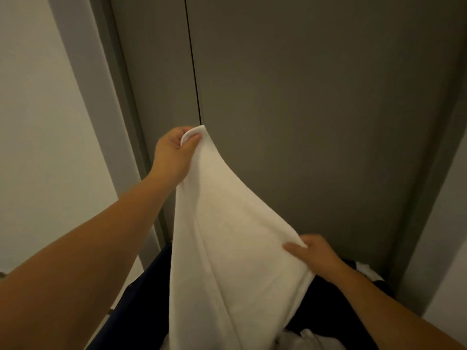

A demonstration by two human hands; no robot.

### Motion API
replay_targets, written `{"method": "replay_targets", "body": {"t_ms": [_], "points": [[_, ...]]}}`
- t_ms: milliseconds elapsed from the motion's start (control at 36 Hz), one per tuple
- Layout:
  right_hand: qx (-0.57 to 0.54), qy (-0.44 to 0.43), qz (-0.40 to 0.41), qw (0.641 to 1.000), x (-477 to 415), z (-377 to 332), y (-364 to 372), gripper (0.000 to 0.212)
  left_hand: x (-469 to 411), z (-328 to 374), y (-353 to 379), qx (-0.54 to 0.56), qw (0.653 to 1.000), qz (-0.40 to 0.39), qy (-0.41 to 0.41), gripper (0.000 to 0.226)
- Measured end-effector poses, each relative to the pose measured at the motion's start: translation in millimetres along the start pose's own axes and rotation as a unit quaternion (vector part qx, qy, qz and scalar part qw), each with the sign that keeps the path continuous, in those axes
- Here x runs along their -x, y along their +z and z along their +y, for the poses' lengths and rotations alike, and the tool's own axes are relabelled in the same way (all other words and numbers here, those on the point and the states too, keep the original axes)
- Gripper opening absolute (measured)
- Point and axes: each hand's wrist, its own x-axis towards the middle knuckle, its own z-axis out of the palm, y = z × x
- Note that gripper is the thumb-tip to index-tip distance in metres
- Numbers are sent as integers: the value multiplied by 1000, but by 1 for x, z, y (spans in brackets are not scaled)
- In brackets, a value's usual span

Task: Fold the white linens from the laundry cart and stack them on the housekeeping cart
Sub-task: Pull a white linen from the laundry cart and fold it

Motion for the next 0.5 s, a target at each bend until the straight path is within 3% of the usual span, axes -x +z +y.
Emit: {"method": "replay_targets", "body": {"t_ms": [83, 250, 361, 500], "points": [[3, -19, 79, 997, -4, -25, -39, 16, 1, -3, 10, -3, 1000, -2, 3, 16], [4, -56, 129, 990, 5, -97, -87, 19, 9, -18, 34, -4, 1000, -13, -5, 13], [6, -93, 120, 988, 13, -140, -90, 15, 17, -19, 55, -11, 997, -46, -57, 30], [126, -147, 86, 977, 11, -170, -71, 14, 43, 8, 86, 43, 986, -163, -20, 14]]}}
